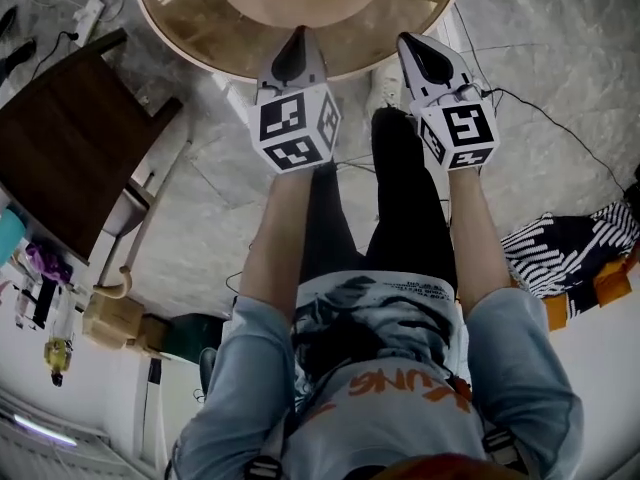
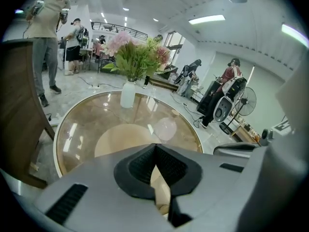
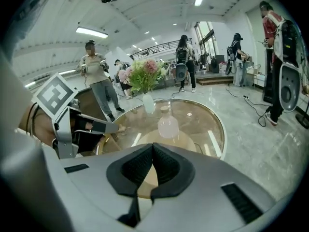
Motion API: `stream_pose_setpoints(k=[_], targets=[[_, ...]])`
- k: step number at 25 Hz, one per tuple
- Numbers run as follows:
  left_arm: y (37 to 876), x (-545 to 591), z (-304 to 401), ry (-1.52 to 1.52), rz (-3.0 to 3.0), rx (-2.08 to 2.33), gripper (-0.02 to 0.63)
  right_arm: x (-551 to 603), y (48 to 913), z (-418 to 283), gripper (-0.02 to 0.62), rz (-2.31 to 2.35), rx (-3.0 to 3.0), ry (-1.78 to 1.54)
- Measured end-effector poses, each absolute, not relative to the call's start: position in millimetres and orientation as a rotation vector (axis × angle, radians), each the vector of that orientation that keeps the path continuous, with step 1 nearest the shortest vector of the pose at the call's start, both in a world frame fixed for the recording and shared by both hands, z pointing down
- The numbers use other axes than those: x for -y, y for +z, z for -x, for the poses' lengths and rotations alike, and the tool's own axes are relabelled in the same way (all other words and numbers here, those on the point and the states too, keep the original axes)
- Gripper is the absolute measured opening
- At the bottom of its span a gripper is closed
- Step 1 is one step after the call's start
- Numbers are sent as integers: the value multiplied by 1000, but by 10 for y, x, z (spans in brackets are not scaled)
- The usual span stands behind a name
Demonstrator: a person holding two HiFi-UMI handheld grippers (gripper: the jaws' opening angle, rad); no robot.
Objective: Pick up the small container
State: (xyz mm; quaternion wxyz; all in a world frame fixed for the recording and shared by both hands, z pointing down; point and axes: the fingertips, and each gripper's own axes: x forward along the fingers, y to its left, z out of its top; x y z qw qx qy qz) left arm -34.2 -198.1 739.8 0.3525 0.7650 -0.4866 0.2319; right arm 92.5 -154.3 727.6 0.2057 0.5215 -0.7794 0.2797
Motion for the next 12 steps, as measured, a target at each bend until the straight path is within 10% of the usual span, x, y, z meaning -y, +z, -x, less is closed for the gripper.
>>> stream_pose_setpoints(k=[7, 12], targets=[[7718, 2092, 299, 615, -1984, 1246, 23, 1868, 7615, -881, 46, -1474, 2199, 708], [7689, 2129, 314, 627, -2002, 1232, 23, 2091, 7823, -916, 201, -1476, 2162, 703]])
